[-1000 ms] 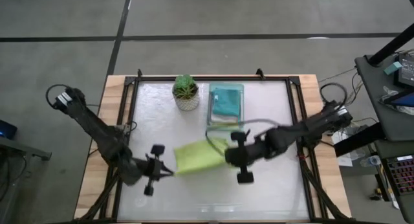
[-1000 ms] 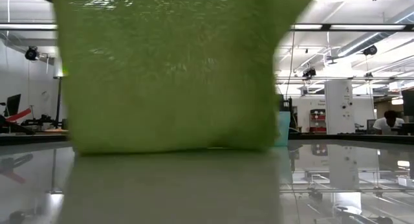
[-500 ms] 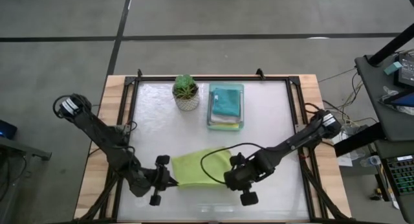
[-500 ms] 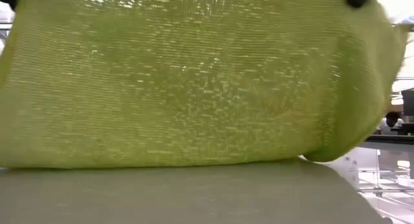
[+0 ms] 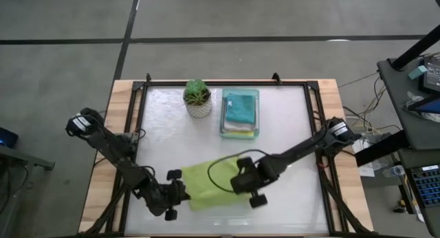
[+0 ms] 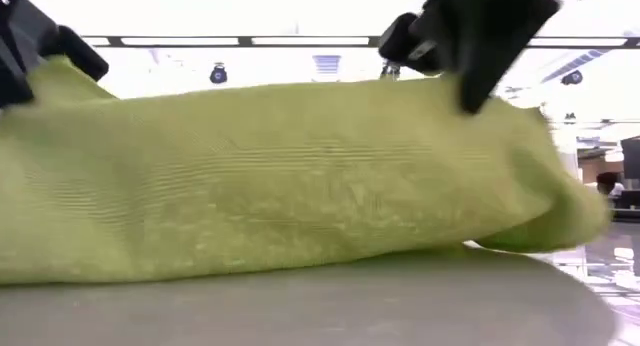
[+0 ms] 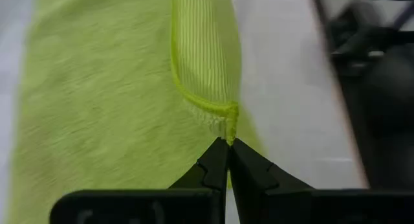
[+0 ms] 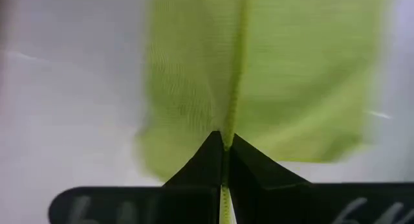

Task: Fold microfiber towels
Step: Fold the green microfiber cloth

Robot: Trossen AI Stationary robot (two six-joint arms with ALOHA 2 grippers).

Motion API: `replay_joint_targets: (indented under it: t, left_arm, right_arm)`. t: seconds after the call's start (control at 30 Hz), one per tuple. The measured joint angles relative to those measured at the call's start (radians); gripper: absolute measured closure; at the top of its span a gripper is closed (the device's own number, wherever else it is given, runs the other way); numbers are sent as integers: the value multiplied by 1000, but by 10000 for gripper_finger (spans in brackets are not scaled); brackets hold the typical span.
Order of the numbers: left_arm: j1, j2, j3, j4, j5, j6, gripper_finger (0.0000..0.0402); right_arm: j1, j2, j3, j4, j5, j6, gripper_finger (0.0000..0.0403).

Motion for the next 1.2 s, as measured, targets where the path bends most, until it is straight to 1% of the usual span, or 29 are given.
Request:
replay_joint_targets:
  t: [0.1, 0.2, 0.27, 0.37, 0.43, 0.5, 0.63, 0.73, 0.83, 0.93, 1.0, 1.07, 1.2]
  left_arm:
    - [7, -6, -2, -84, -60, -51, 402]
    - [11, -27, -3, -230, -112, -117, 401]
    - [14, -60, 1, -316, -147, -141, 402]
    - [32, -139, 21, -417, -209, -138, 401]
    - [50, -210, 38, -482, -265, -115, 402]
    - [75, -289, 54, -505, -299, -51, 402]
    - [120, -445, 81, -508, -309, 119, 402]
    - [116, -535, 110, -501, -297, 274, 402]
    - [103, -589, 122, -452, -207, 359, 402]
    - [76, -598, 117, -372, -134, 405, 402]
    - [53, -580, 105, -341, -86, 412, 402]
    - [32, -549, 94, -324, -45, 387, 402]
    - [-11, -447, 76, -303, -22, 249, 402]
  right_arm:
    - [-53, 0, 0, -18, 91, -49, 394]
    - [-104, 0, 0, -25, 120, -103, 394]
    - [-133, -3, 18, -83, 149, -136, 394]
    - [-168, -18, 71, -179, 239, -154, 394]
    - [-184, -35, 109, -224, 280, -174, 394]
    - [-191, -56, 149, -249, 315, -184, 394]
    - [-189, -105, 234, -268, 346, -186, 394]
    - [-179, -154, 283, -275, 352, -172, 394]
    - [-162, -201, 306, -277, 344, -111, 394]
    - [-129, -236, 304, -272, 271, -62, 394]
    - [-101, -245, 295, -271, 229, -24, 394]
    - [-68, -244, 286, -265, 212, 15, 394]
    - [10, -214, 236, -260, 211, 90, 394]
